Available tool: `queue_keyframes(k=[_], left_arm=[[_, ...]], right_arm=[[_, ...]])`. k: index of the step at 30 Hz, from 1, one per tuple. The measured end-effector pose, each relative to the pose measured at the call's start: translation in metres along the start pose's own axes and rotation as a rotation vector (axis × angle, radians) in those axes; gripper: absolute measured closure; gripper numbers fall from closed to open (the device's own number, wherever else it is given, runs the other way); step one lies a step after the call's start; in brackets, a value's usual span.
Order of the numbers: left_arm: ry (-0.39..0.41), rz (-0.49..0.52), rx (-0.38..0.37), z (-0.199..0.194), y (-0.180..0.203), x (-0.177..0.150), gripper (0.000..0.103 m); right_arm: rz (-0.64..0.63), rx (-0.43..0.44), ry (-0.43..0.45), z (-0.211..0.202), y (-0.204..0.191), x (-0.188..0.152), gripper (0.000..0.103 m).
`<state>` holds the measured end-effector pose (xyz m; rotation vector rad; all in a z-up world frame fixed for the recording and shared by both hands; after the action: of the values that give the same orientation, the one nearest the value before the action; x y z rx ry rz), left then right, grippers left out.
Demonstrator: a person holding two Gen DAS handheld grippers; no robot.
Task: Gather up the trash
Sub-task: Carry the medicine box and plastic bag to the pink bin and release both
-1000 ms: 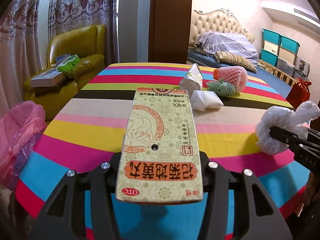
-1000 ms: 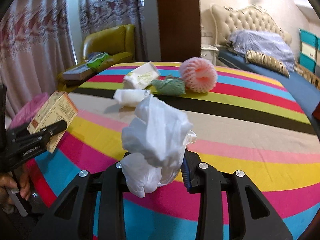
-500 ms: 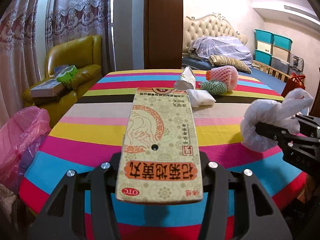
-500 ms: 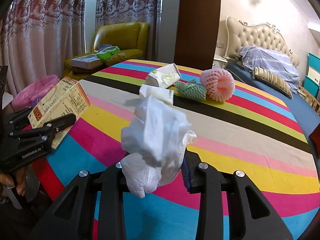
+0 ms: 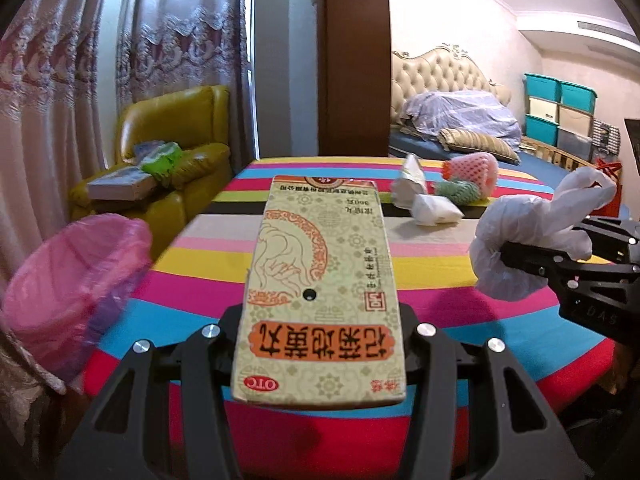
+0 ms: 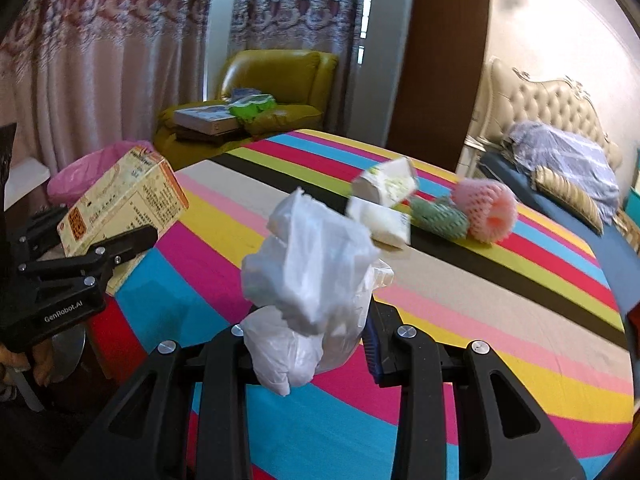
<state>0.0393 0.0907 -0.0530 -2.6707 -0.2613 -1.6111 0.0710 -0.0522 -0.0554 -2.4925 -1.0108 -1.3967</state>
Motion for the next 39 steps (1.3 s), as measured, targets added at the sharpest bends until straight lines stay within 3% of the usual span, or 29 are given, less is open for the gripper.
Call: queue_keyframes(k=[10,26,34,39], left_arm=[[0.051,-0.038,0.120,-0.032,-0.062,0.011,0.054],[0.074,-0.144,0.361,-0.070,-0.201,0.033,0.053],[0.055,-0.240,0.414,-0.056,-0.265,0.046,0.053],[0.077,-0.280,0.434,-0.054,-0.284,0.055,0.053]], right_arm=[[-0.177,0.096,0.042,0.017,-0.051,0.056,0.070],[-0.288,0.336,0.054,0.068,-0.151,0.147,0.070],[-0.287,0.422,0.071,0.099,-0.195,0.205,0.070],[-0.289,0.456,0.083,0.117,-0.217,0.233,0.069]])
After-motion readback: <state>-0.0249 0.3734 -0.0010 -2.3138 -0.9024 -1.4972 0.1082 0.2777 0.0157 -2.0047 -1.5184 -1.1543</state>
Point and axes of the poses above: each gripper's, at about its wrist camera, not at the fingertips, and z roughly the way its jaws point, y to its right, x to its top, the point moved 2 cm from there along z, roughly the way its jaws point, and after that the axes turned 7 degrees about -z, right-handed, at the moved point
